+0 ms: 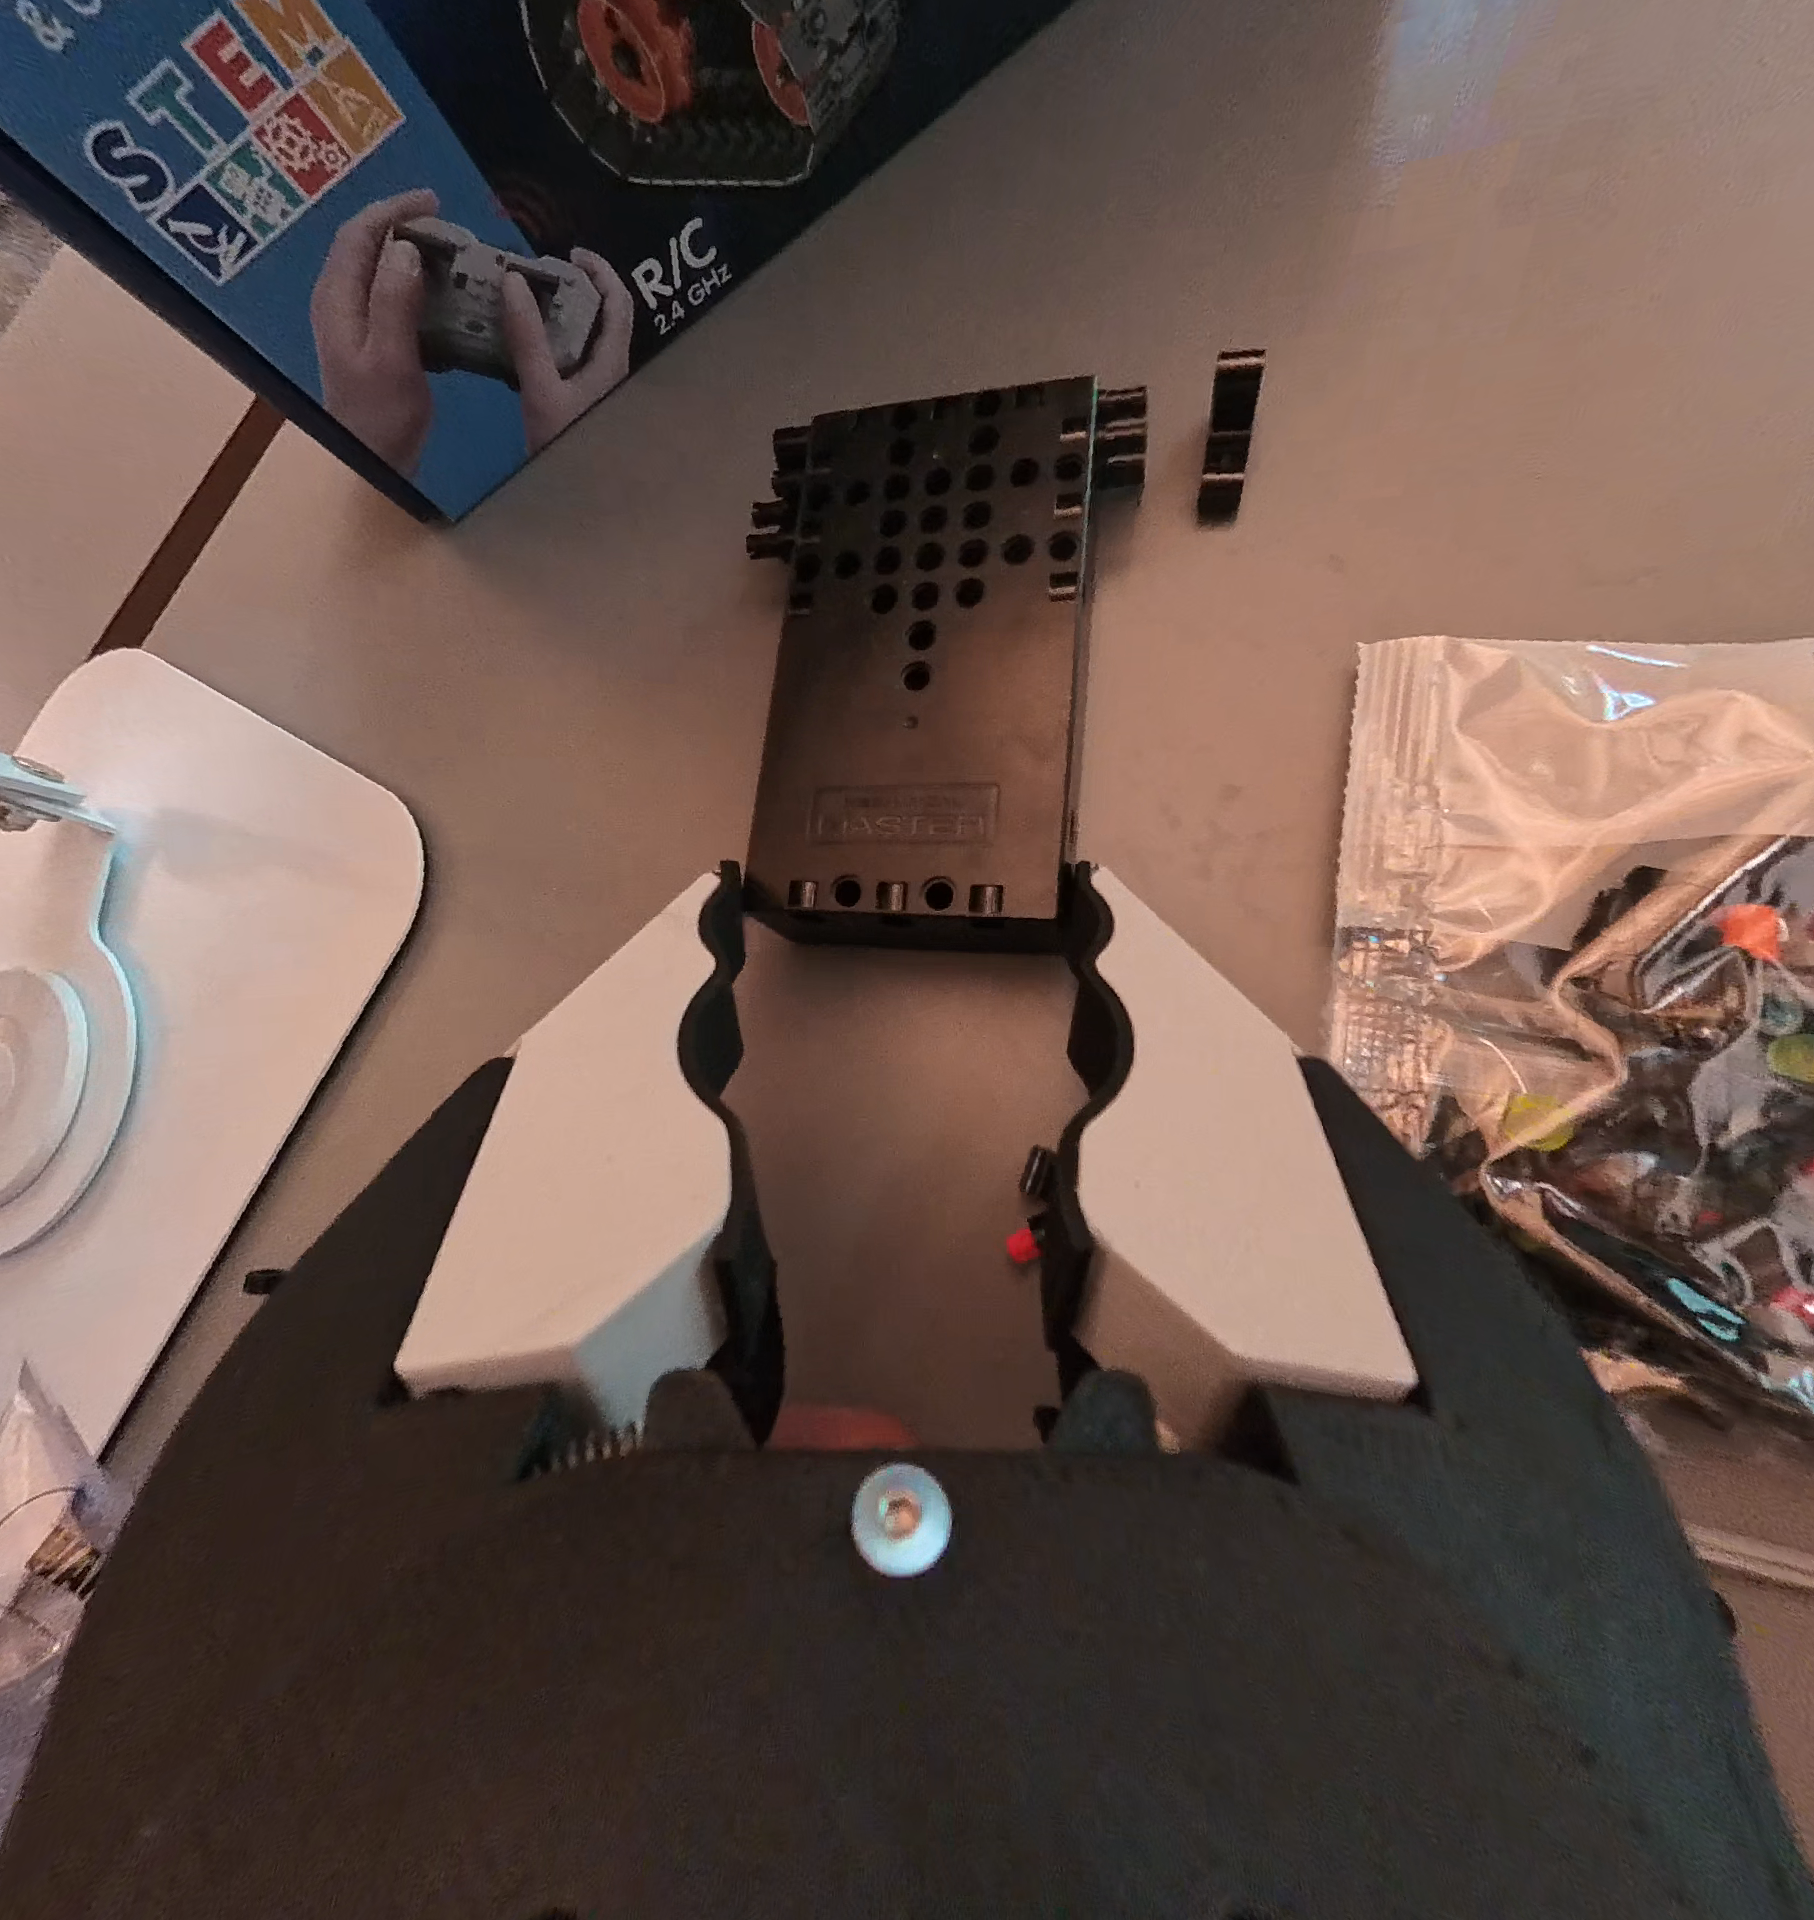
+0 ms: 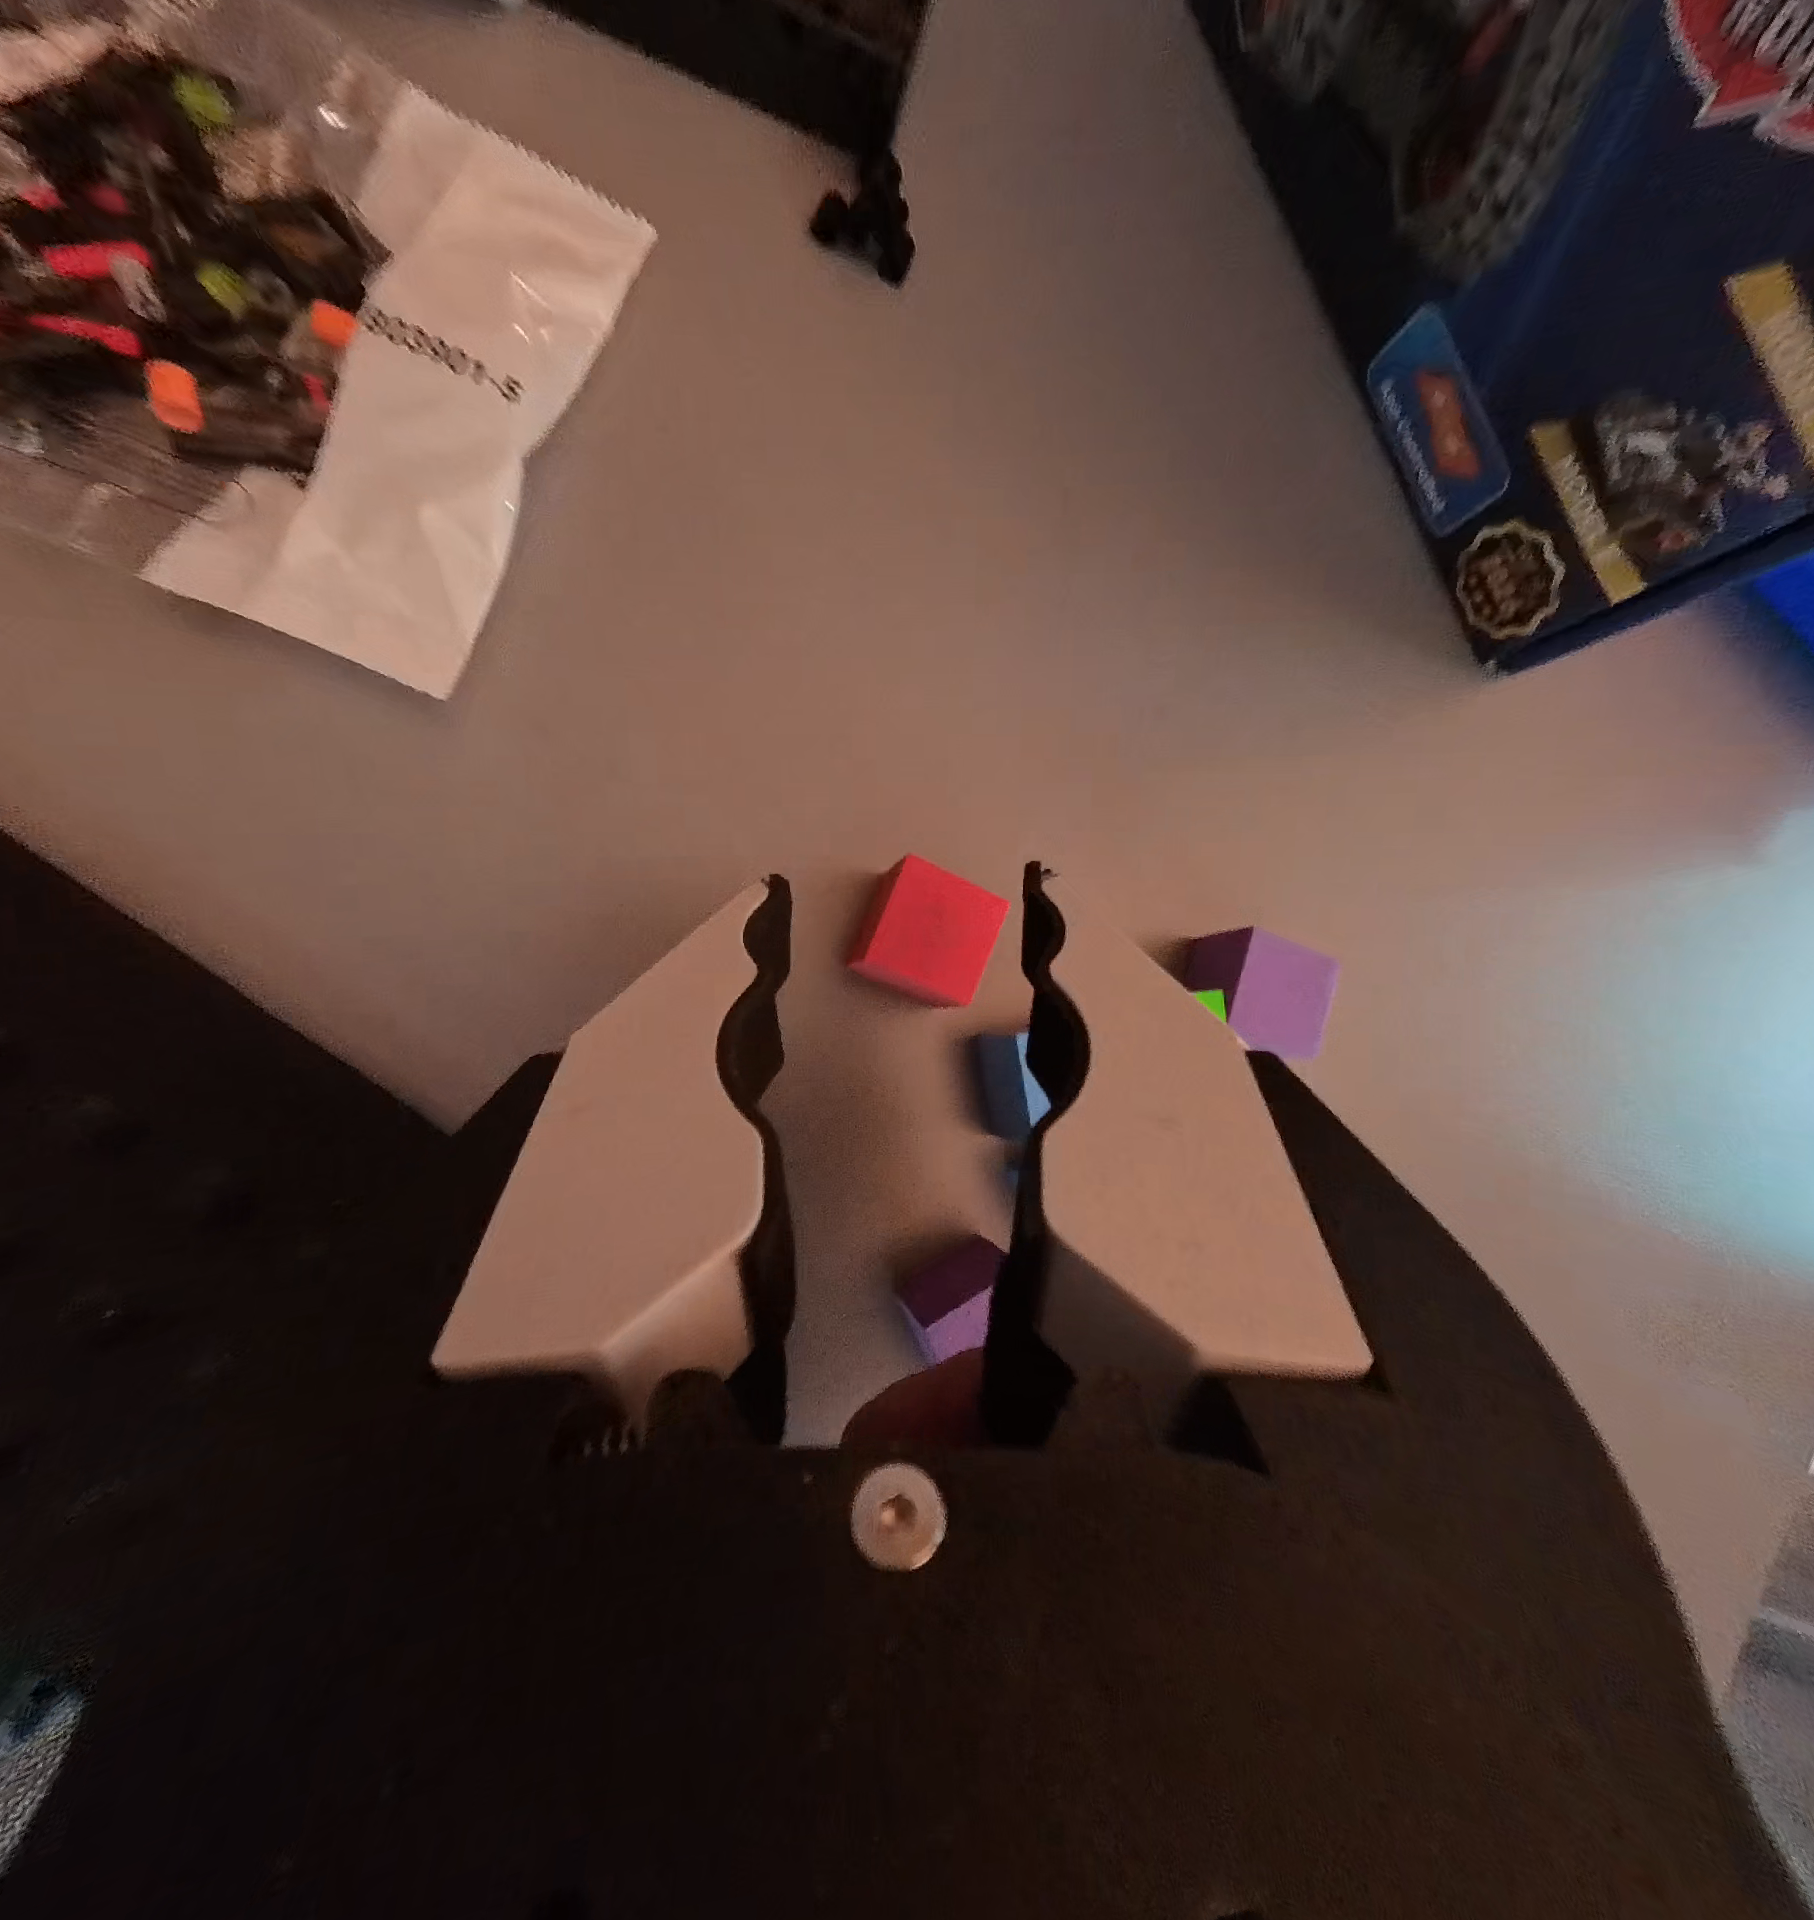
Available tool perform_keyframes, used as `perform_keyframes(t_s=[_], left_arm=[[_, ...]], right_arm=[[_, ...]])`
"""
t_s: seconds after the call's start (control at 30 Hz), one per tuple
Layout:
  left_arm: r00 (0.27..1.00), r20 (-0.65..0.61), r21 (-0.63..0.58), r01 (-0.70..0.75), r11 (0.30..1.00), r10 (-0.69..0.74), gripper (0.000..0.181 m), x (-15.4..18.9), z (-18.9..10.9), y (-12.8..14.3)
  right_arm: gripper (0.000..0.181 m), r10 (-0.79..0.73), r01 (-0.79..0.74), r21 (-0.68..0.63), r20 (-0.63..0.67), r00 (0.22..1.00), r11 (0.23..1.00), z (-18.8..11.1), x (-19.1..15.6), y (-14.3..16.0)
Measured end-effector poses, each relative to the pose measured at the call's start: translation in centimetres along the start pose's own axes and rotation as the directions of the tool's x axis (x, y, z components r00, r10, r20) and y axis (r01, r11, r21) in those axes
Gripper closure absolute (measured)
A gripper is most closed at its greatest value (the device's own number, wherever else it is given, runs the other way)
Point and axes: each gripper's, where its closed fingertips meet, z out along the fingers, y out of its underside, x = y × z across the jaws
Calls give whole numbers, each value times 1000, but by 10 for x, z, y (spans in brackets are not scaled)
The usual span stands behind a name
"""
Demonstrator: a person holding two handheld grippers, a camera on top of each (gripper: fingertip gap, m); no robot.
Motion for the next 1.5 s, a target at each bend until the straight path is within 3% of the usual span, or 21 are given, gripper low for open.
perform_keyframes(t_s=[0.23,0.43,0.53,0.7,0.83,0.93,1.1,1.23,1.37,1.5], left_arm=[[997,-70,-30,-33,999,31,120,11,-11,6],[992,-122,22,48,999,-45,111,11,-27,-2],[989,-118,90,104,991,-93,112,0,-42,-13],[986,-22,175,168,970,-166,122,-29,-55,-20],[972,92,178,199,964,-217,115,-53,-56,-12],[967,131,193,192,962,-220,116,-59,-61,-15],[965,172,201,162,966,-197,119,-62,-65,-18],[965,185,188,152,970,-187,119,-63,-64,-16],[962,191,197,158,968,-196,119,-65,-66,-17],[961,193,204,159,966,-199,120,-64,-68,-18]], right_arm=[[153,57,-59,-96,-18,998,994,17,7,24],[154,60,-60,-44,2,998,997,16,7,10],[154,6,-7,46,26,1000,999,10,-2,-24],[154,-90,59,202,146,985,978,16,-32,-108],[154,-120,68,223,228,966,972,44,-49,-156],[154,-150,106,185,244,958,977,71,-59,-173],[153,-160,145,81,225,961,986,111,-60,-170],[128,-134,126,52,209,969,991,120,-56,-163],[124,-133,120,88,163,978,989,90,-41,-160],[126,-126,123,44,76,989,991,46,-5,-119]])
